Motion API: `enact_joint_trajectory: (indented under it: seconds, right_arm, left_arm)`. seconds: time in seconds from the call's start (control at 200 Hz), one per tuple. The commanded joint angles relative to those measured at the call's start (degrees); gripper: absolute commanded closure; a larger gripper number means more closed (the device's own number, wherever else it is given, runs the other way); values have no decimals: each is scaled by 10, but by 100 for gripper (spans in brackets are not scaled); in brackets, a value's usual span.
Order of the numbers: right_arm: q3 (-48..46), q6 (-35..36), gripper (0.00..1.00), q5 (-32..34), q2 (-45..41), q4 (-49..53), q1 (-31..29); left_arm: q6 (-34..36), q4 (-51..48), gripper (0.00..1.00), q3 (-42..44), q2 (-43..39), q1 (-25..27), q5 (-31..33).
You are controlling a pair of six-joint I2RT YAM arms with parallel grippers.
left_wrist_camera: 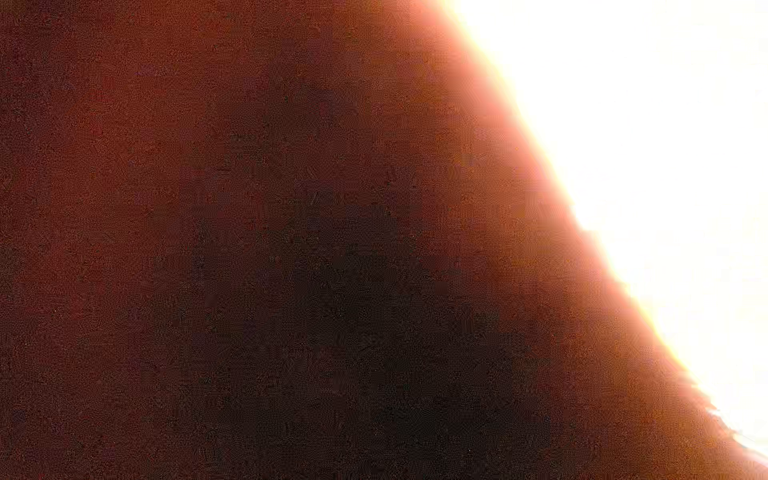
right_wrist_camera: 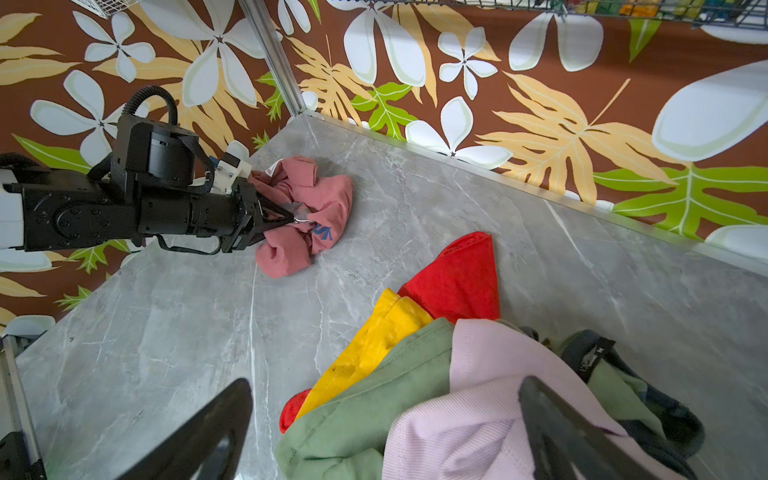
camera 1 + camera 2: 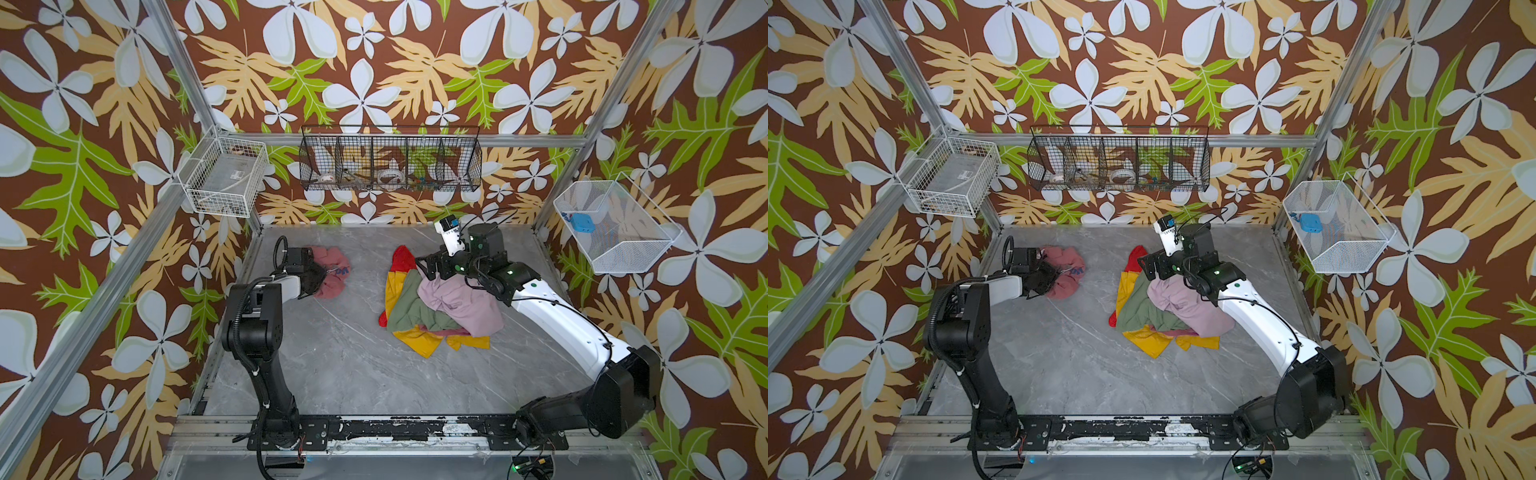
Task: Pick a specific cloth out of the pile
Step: 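Open the left gripper to release the pink shirt and lift away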
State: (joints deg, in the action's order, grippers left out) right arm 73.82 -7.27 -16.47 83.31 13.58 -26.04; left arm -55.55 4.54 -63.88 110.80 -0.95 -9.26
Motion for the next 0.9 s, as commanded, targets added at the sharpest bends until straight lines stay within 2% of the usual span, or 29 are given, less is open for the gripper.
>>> enact_joint_trajectory:
  seconds: [0.0, 0.11, 0.27, 0.521, 0.711, 0.861, 0.896]
  right_arm:
    - [7, -2, 0, 1, 6, -7, 0]
    - [7, -6, 0, 2, 12, -6, 0]
    - [-13, -13, 0, 16, 2, -8, 0]
    - [-58, -7, 0, 70, -24, -9, 0]
    - [-121, 15, 0, 114, -74, -45, 3]
    - [-191, 42, 0, 147, -123, -101, 11]
    - [-206, 47, 0, 157, -134, -111, 14]
  left_arm:
    - [-4, -27, 79, -7, 12, 1, 16]
    - [-2, -27, 74, -15, 15, 2, 2]
    - [9, -28, 49, 1, -7, 6, 6]
    - [23, -16, 23, 25, -52, 7, 2]
    - [53, -11, 14, 52, -99, 11, 5]
    - [65, -6, 1, 94, -147, 11, 24]
    - [69, -5, 0, 105, -160, 11, 29]
